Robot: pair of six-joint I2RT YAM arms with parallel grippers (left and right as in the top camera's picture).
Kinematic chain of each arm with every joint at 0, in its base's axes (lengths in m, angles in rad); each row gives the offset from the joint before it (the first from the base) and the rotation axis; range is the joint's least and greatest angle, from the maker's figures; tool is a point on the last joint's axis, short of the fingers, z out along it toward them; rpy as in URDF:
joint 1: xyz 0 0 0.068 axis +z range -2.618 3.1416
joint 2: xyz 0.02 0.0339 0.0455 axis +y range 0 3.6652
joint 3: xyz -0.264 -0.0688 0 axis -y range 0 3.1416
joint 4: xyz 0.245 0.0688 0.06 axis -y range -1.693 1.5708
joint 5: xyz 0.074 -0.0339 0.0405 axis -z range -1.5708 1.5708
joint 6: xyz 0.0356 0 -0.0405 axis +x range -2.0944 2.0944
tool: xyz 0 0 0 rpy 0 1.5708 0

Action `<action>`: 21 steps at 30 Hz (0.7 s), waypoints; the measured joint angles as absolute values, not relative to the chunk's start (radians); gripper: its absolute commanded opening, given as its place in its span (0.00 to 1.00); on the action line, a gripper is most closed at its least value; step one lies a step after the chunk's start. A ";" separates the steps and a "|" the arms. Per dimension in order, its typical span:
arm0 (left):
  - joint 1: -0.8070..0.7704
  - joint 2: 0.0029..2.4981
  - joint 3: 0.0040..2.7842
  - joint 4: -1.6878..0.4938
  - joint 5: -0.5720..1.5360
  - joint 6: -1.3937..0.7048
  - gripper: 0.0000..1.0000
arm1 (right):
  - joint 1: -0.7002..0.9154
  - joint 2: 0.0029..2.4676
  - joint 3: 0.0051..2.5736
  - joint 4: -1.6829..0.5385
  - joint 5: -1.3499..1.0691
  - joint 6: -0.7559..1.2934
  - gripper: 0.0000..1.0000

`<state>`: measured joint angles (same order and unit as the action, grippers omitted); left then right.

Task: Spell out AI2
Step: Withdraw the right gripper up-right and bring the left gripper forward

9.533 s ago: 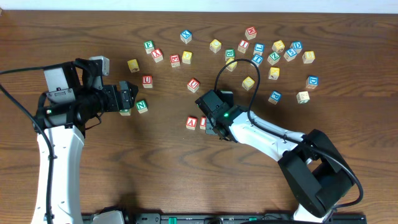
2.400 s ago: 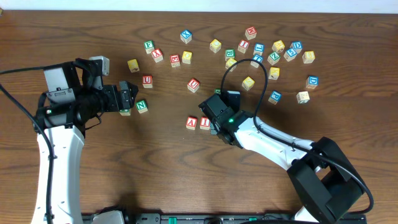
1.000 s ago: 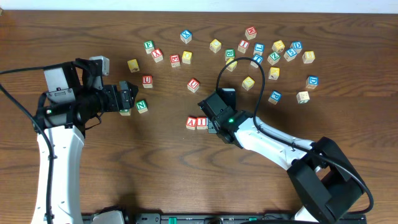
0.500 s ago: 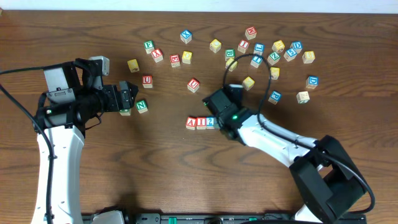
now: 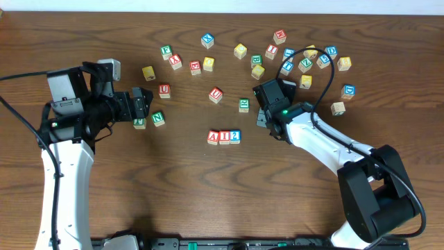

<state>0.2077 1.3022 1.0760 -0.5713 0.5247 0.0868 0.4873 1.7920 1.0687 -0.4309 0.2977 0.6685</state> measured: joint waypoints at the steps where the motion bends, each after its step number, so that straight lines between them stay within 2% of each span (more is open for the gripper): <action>1: 0.208 1.302 1.076 -0.572 0.525 0.087 0.98 | 0.487 1.792 1.069 -0.438 0.292 0.668 0.37; 7: 0.208 1.302 1.076 -0.573 0.525 0.086 0.98 | 0.487 1.779 1.069 -0.465 0.232 0.611 0.46; 12: 0.208 1.302 1.076 -0.590 0.525 0.087 0.98 | 0.487 1.665 1.069 -0.482 0.183 0.525 0.62; 14: 0.208 1.302 1.076 -0.625 0.525 0.087 0.90 | 0.487 1.600 1.069 -0.491 0.169 0.492 0.67; 18: 0.199 1.304 1.074 -0.691 0.518 0.093 0.81 | 0.487 1.494 1.072 -0.519 0.157 0.455 0.87; 19: 0.190 1.305 1.071 -0.700 0.514 0.094 0.76 | 0.487 1.478 1.072 -0.524 0.155 0.444 0.92; 21: 0.159 1.312 1.062 -0.716 0.498 0.096 0.56 | 0.487 1.451 1.073 -0.534 0.153 0.434 0.99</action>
